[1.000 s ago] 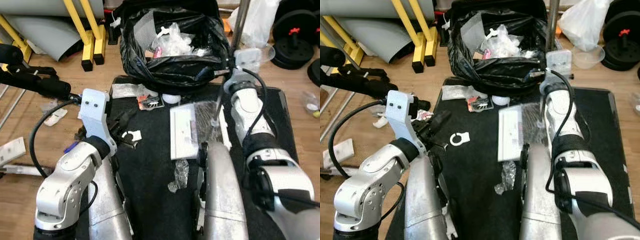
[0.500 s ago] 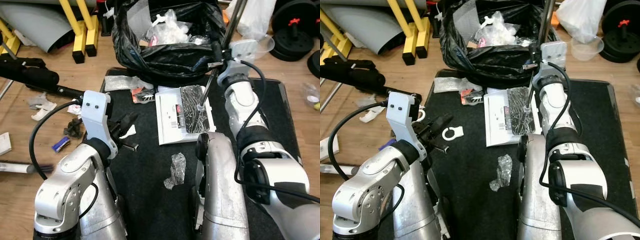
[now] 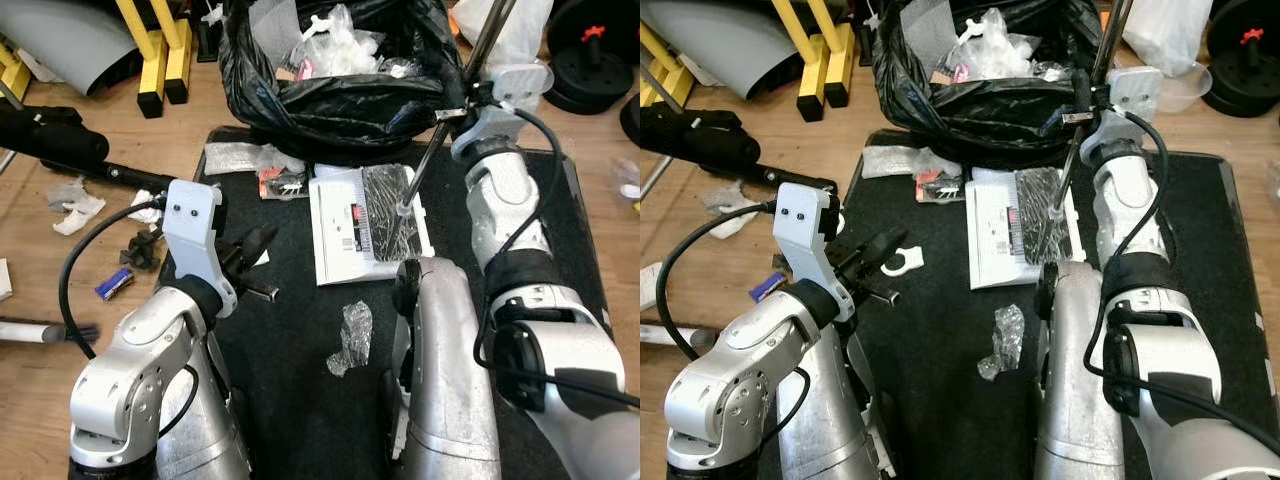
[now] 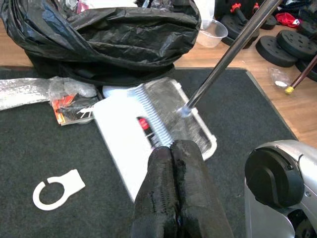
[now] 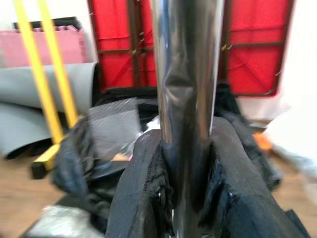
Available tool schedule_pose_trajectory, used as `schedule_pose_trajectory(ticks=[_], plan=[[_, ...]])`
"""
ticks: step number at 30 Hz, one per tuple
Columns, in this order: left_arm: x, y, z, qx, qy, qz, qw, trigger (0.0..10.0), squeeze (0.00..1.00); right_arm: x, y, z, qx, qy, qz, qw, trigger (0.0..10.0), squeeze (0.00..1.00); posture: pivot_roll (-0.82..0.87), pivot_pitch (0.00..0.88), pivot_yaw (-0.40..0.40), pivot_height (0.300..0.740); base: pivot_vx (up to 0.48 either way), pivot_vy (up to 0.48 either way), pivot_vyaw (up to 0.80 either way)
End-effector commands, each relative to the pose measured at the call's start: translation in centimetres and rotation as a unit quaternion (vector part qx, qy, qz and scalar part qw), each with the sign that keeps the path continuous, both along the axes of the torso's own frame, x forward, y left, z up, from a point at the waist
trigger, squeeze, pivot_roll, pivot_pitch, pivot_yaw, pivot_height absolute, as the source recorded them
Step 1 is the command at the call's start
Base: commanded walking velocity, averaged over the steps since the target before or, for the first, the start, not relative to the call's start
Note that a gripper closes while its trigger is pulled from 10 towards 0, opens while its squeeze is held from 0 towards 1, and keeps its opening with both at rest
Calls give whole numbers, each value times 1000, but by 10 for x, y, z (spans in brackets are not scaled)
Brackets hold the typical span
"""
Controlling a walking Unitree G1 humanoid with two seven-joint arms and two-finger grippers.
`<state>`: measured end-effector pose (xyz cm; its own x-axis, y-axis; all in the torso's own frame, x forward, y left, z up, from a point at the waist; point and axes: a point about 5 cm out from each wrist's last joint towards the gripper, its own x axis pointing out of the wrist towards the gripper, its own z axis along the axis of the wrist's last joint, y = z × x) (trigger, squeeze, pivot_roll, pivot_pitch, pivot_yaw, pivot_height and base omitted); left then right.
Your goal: Sweep floor
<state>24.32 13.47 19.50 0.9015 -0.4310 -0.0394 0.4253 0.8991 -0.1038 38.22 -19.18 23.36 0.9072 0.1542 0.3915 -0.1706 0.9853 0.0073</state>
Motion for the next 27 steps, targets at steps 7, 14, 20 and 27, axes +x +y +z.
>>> schedule_pose_trajectory(ticks=[7, 14, 20, 27], plan=[[4, 1, -6, 0, 14, 16, 1000, 10000, 0, -12, -9, -3, 24, 49, 5, 999, 10000, 0, 129, 211, -3, 300, 0, 0, 0], [7, -1, -8, -2, 13, 13, 1000, 10000, 0, -18, -16, 3, 3, 77, -30, 997, 10000, 0, 114, 191, -2, 300, 0, 0, 0], [7, -2, -9, -4, 13, 12, 1000, 10000, 0, -18, -17, 3, -1, 88, -50, 995, 10000, 0, 112, 188, -4, 300, 0, 0, 0], [6, -5, -9, -7, 12, 10, 1000, 10000, 0, -18, -14, -3, -4, 113, -56, 992, 10000, 1000, 107, 188, -7, 300, 0, 0, 0]])
